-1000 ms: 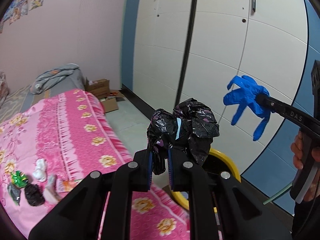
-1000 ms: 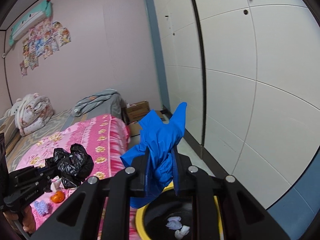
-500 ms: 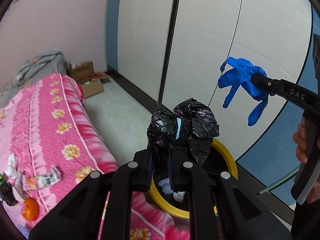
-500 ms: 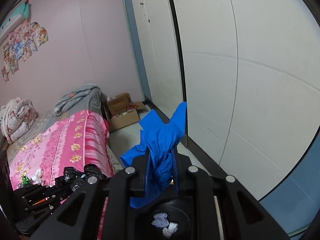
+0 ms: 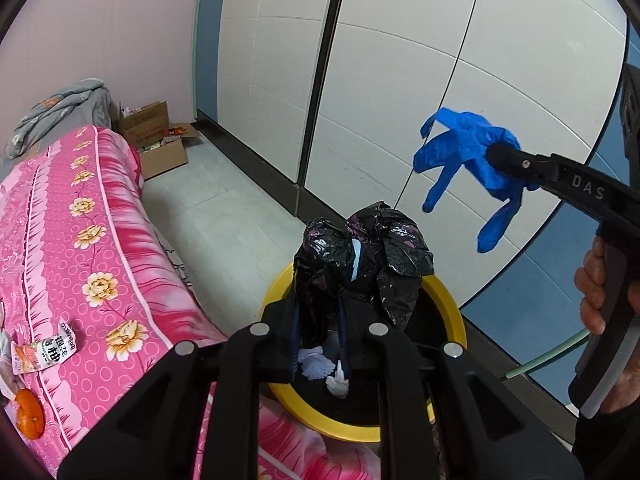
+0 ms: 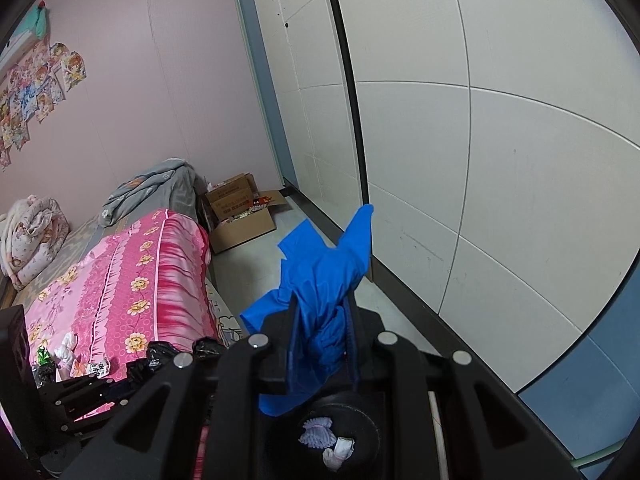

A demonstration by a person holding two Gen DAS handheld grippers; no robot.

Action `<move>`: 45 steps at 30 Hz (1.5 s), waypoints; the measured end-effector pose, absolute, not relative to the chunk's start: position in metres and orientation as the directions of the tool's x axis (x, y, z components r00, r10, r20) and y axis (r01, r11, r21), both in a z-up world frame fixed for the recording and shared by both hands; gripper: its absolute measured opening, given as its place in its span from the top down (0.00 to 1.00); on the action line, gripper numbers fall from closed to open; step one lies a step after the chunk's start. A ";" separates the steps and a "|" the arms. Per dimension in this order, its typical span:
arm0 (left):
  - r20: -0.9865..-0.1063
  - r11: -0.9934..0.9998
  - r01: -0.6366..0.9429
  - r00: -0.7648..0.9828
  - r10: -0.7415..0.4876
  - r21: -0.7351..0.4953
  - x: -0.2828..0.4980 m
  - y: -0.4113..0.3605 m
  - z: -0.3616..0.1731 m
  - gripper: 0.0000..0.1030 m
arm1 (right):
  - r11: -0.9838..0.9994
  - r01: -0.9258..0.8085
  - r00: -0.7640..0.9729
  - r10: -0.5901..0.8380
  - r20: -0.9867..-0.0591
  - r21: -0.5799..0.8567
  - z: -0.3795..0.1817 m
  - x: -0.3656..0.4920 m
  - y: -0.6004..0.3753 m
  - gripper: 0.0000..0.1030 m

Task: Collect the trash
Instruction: 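Open both grippers to drop the bags and glove into the bin, then move both tools back over the trash on the bed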

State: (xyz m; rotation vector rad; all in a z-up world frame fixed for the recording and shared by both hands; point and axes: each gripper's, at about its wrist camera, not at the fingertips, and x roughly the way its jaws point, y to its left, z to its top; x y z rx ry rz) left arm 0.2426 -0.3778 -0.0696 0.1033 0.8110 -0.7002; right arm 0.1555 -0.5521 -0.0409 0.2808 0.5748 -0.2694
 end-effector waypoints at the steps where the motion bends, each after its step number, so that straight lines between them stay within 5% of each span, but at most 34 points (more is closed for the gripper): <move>1: -0.694 0.770 0.614 0.478 -0.539 -0.175 0.243 -0.378 -0.070 0.79 | 0.927 0.325 0.807 -0.168 -0.565 0.188 -0.041 0.155 -0.553 0.81; 10: -0.662 0.768 0.610 0.495 -0.562 -0.195 0.237 -0.368 -0.060 0.44 | 0.916 0.359 0.808 -0.208 -0.551 0.181 -0.036 0.149 -0.553 0.54; 16: -0.635 0.799 0.576 0.555 -0.537 -0.173 0.235 -0.345 -0.045 0.30 | 0.923 0.340 0.824 -0.201 -0.530 0.179 -0.027 0.142 -0.544 0.52; 45: -0.571 0.965 0.257 0.785 -0.243 -0.056 0.234 -0.124 -0.002 0.18 | 0.992 0.009 0.867 0.056 -0.494 0.129 0.004 0.155 -0.388 0.36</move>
